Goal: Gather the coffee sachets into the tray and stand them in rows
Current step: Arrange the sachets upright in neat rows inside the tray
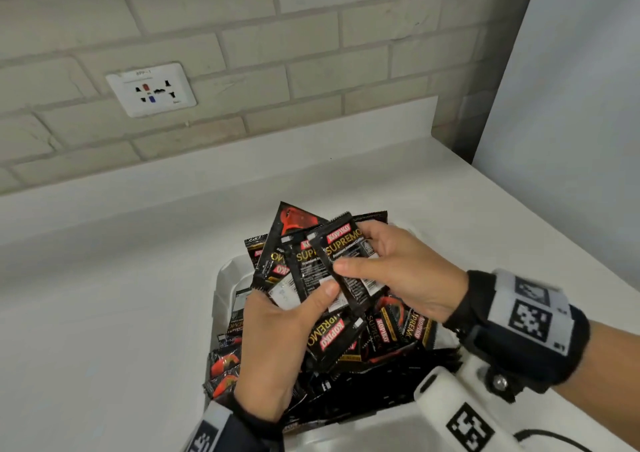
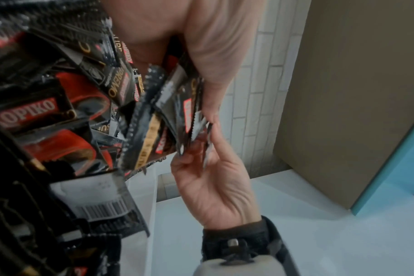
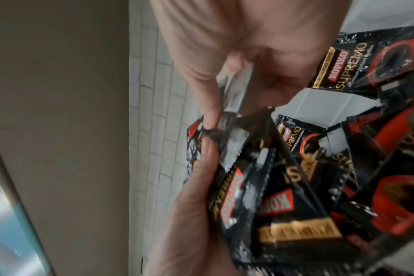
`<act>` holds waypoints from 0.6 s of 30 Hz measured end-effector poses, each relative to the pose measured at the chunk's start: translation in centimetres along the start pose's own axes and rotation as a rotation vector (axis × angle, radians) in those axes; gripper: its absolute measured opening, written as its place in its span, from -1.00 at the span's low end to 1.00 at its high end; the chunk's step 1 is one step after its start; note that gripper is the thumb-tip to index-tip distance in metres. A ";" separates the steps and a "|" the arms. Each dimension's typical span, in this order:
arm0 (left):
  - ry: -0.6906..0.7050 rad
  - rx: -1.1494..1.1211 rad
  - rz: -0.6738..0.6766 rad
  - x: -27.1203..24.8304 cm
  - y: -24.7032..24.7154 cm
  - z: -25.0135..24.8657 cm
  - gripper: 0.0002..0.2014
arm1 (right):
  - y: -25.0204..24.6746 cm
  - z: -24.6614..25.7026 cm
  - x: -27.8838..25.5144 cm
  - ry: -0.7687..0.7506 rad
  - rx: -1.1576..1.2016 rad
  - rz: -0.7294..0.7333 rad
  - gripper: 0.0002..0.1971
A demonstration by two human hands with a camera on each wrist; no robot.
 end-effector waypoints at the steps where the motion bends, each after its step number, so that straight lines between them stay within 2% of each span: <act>1: 0.010 0.009 0.007 0.0 0.1 -0.1 -0.75 | 0.2 -0.1 -0.1 -0.017 -0.049 -0.003 -0.65; 2: 0.022 0.021 0.013 -0.1 0.2 -0.2 -0.78 | 0.4 -0.2 -0.2 -0.032 -0.085 -0.008 -0.67; 5: 0.053 0.077 0.019 -0.3 0.2 -0.4 -0.63 | 0.6 -0.3 -0.4 -0.073 -0.116 -0.032 -0.79; 10: -0.012 0.000 0.002 -0.1 -0.2 0.3 -0.76 | -0.4 -0.7 -0.1 -0.016 0.134 -0.077 -0.80; 14: -0.103 -0.022 -0.093 0.3 -1.1 1.5 -0.72 | -1.7 0.1 0.2 -0.001 0.278 -0.157 -0.81; 16: -0.116 -0.029 -0.129 0.5 -1.5 1.6 -0.80 | -2.4 1.8 0.0 -0.092 0.159 -0.210 -0.80; 18: -0.119 -0.037 -0.160 0.7 -1.8 1.6 -0.80 | -2.3 4.3 -0.8 -0.233 -0.265 -0.218 -0.76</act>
Point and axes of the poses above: each hand's wrist, its own x-axis towards the middle knuckle, its own y-axis out of the palm, z = x × y, the point moved 5 cm from there along x, towards the middle knuckle, and after that the axes turned 12 degrees about x, right-handed, at the moved point
